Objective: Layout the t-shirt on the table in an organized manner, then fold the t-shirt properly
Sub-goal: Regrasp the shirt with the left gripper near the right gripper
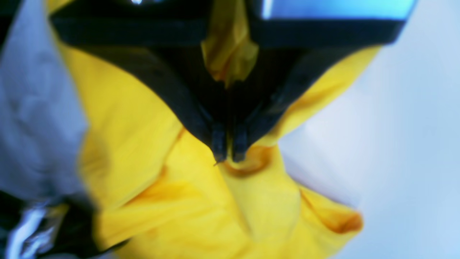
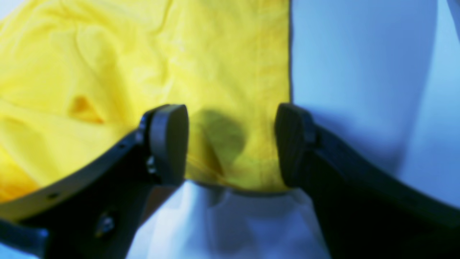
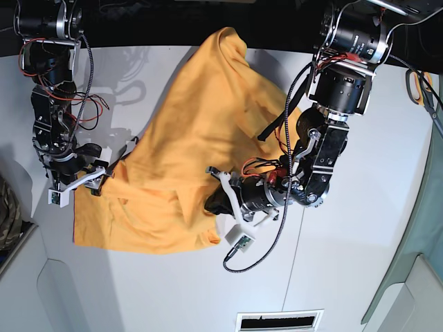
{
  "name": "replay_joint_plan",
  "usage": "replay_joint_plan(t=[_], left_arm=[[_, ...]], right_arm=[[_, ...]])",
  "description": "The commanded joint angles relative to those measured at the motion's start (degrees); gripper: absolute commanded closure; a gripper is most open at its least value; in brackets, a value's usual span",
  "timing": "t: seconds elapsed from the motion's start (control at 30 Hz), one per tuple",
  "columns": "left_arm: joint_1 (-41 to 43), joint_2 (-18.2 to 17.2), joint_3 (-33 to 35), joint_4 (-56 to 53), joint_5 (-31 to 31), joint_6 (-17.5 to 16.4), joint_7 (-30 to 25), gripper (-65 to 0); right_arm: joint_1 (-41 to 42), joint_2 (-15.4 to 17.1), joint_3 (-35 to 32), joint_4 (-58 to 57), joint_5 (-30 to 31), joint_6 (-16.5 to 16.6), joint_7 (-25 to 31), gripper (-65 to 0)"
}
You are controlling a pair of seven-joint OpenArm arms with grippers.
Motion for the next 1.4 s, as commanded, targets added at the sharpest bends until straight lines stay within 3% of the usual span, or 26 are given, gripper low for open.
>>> replay_joint_plan(t=[0.0,0.23,0.43,0.57,0.6,0.7,0.77,0.87,1.03,1.17,1.37], left_arm=[[-0.2,0.1,0.4,3.7,-2.6,-1.3,-0.1,0.0],[7.0,0.1,6.9,19.2,-5.4,-1.3,5.0,0.0],[10.1,0.3,16.3,20.3,-4.0,-1.2,4.3,0.0],[11.5,0.3,19.2,20.2,-1.3,0.0,0.9,0.0],[11.8,0.3,19.2,20.2,-0.8,0.6,0.6,-3.4],[12.6,0.2,19.1,20.2,0.5,1.4,0.7,-22.3],[12.6,0.2,19.1,20.1,0.9,1.4,1.7,-27.5],[12.6,0.2,18.5,20.2,0.8,1.4,2.3,-27.5],[12.6,0.2,14.0,20.2,-0.7,1.8,2.9,-27.5],[12.6,0.2,8.4,20.2,-3.2,0.8,5.6,-27.5],[12.7,0.1,2.7,20.2,-4.9,-0.4,8.5,-27.5]], right_arm=[[-0.3,0.0,0.0,-0.2,-0.2,-0.1,-4.2,-38.2],[-0.3,0.0,0.0,-0.2,-0.2,-0.1,-4.2,-38.2],[-0.3,0.0,0.0,-0.2,1.1,2.3,-4.2,-38.2],[-0.3,0.2,0.1,0.7,3.5,3.9,-4.8,-38.2],[-0.3,0.2,0.2,1.1,3.8,4.0,-5.2,-38.2],[-1.0,0.2,0.2,5.0,4.3,5.1,-8.5,-38.2],[-2.1,0.2,0.2,9.8,4.3,5.5,-11.7,-38.2],[-4.5,0.4,0.1,18.9,5.6,5.5,-16.0,-38.2],[-7.4,2.0,0.1,30.9,10.4,8.3,-23.6,-38.2],[-7.9,3.9,0.2,33.4,12.5,8.4,-24.2,-38.2],[-8.2,4.1,0.2,33.4,13.2,8.5,-24.5,-38.2]])
